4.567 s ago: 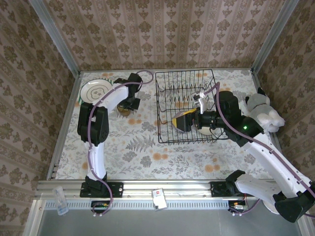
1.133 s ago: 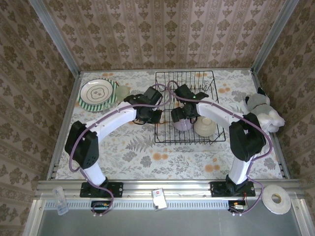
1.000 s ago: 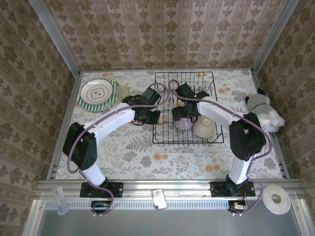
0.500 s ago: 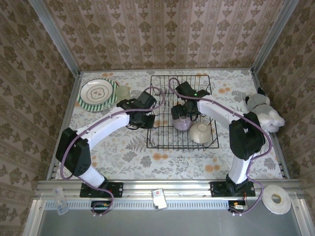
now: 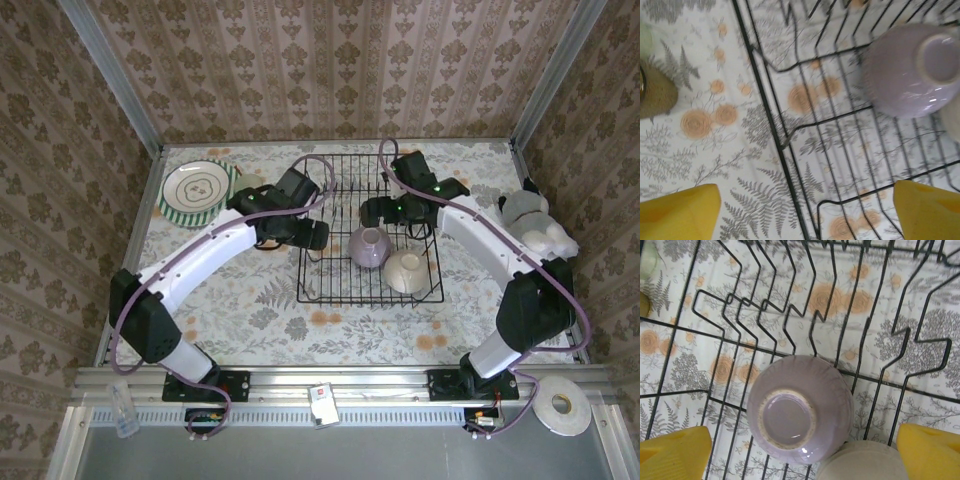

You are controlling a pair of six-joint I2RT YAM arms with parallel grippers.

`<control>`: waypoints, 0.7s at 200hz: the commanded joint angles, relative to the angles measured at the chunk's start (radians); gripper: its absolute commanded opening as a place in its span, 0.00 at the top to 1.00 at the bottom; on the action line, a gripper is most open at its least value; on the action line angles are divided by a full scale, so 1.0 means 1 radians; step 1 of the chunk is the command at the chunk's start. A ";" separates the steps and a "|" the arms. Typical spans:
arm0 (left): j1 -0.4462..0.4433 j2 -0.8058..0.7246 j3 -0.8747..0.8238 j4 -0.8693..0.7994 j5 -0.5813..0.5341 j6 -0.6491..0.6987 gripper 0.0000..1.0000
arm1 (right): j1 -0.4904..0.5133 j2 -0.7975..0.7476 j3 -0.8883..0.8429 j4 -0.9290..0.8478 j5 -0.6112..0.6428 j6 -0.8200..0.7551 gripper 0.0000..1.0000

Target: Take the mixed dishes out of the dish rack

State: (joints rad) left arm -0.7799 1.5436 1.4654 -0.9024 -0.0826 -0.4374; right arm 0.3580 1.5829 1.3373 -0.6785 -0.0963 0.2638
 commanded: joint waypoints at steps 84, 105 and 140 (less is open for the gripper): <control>-0.079 0.091 0.001 0.273 0.292 -0.095 0.02 | -0.084 0.096 -0.115 0.107 -0.210 0.031 0.18; -0.079 0.124 0.005 0.295 0.315 -0.115 0.00 | -0.086 0.108 -0.127 0.115 -0.199 0.034 0.19; -0.062 0.159 -0.027 0.354 0.368 -0.160 0.00 | -0.093 0.129 -0.132 0.113 -0.193 0.026 0.21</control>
State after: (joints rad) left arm -0.8558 1.6855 1.4651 -0.6117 0.2150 -0.5442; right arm 0.2760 1.6875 1.2125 -0.5739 -0.2707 0.2905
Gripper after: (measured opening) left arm 0.997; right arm 0.801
